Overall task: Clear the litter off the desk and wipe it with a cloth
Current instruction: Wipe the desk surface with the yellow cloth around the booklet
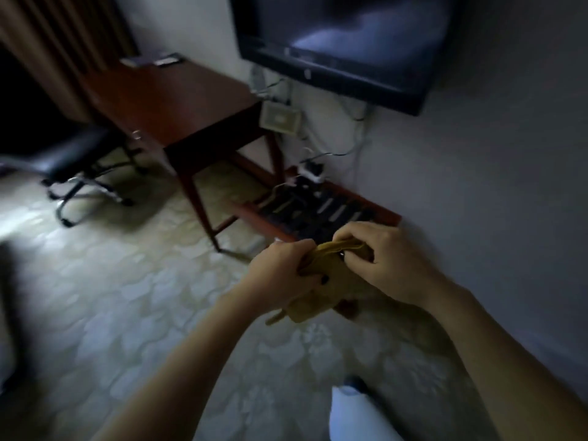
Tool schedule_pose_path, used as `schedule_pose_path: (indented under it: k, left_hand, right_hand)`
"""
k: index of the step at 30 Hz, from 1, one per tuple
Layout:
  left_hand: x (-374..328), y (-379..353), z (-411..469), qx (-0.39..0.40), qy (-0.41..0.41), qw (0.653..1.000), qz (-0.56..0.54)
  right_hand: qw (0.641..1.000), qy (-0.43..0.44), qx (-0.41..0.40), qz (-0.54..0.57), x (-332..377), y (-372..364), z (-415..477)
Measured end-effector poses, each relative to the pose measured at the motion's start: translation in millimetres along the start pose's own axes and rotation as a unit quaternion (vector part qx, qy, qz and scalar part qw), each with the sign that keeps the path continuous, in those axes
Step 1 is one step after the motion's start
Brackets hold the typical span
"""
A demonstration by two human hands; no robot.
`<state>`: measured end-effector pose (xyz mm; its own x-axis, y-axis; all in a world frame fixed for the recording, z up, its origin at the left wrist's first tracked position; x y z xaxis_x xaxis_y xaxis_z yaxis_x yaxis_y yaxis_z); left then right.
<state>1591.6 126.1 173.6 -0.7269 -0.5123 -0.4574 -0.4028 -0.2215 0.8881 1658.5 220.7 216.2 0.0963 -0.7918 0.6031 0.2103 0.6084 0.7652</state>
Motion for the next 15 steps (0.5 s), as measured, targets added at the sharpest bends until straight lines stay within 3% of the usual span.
schedule_pose_path:
  k: [7,15]
  left_hand:
    - [191,84,24,-0.071,0.126,0.989,-0.033]
    - [375,222,88,-0.141,0.204,0.969,-0.017]
  right_hand:
    - [0.995,0.062,0.072,0.043,17,-104,195]
    - [0.974,0.148,0.168,0.031,65,-183,452]
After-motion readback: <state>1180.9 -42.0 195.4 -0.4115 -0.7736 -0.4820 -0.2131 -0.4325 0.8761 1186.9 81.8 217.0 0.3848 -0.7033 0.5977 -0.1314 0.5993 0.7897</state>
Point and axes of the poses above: each hand's wrist, its own z-axis towards the middle knuckle, its own y-axis out of the back of the hand, x = y × z, the point moved 9 cm from there along z, towards the middle knuckle, and after that the axes turned 1 degree about z, right-handed, at the moved point
